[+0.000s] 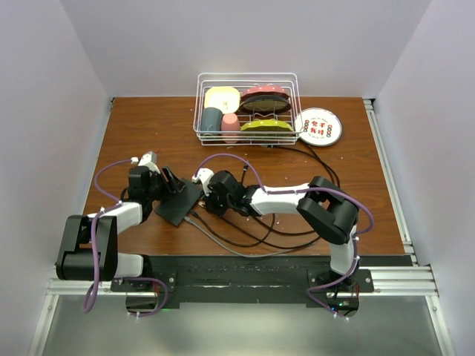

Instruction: Insert the plug into the switch port

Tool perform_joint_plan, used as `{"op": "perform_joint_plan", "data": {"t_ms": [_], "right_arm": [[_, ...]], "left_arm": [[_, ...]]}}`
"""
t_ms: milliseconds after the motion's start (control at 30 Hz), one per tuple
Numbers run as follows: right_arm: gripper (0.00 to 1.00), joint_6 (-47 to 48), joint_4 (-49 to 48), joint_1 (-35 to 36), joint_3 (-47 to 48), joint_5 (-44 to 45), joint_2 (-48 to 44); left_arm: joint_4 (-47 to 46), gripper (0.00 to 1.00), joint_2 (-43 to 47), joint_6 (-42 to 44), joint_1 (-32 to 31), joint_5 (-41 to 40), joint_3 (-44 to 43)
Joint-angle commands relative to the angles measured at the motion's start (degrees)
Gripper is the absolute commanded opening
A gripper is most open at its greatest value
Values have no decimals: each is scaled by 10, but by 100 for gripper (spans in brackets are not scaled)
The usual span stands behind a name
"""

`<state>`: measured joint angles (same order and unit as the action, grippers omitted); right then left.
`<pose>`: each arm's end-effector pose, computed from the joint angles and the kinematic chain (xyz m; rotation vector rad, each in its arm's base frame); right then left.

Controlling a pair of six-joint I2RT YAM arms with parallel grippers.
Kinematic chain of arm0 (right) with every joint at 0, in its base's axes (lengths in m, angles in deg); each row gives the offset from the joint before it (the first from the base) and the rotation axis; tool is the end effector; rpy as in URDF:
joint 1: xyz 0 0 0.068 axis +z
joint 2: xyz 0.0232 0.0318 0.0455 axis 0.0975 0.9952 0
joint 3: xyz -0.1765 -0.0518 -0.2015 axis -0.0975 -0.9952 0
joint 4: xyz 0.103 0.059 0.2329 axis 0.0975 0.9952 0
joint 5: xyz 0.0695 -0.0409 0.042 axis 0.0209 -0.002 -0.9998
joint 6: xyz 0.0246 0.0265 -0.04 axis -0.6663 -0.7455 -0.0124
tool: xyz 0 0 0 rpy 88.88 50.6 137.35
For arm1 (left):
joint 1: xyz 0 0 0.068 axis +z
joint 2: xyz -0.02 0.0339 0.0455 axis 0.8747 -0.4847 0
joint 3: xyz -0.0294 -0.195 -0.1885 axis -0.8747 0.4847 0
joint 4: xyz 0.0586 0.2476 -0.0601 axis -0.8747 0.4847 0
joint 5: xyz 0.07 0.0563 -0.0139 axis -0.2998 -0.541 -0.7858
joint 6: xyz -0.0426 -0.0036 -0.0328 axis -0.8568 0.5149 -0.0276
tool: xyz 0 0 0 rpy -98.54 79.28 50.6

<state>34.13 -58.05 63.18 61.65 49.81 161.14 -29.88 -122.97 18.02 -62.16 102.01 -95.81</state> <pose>0.2197 0.3506 0.1547 -1.0567 2.1101 0.6483 0.2409 -0.0139 0.1430 -0.4268 2.1883 -0.5886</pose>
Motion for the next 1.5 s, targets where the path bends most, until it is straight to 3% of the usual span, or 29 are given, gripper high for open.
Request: {"op": "perform_joint_plan", "data": {"t_ms": [0,633,1467], "right_arm": [[0,-11,-28,2,22,-5,-2],[0,-14,-30,11,31,-28,19],[0,-36,-52,15,55,21,32]], "left_arm": [[2,63,-9,9,1,-2,-2],[4,63,-13,6,1,-2,-2],[2,62,-20,8,1,8,-4]]}}
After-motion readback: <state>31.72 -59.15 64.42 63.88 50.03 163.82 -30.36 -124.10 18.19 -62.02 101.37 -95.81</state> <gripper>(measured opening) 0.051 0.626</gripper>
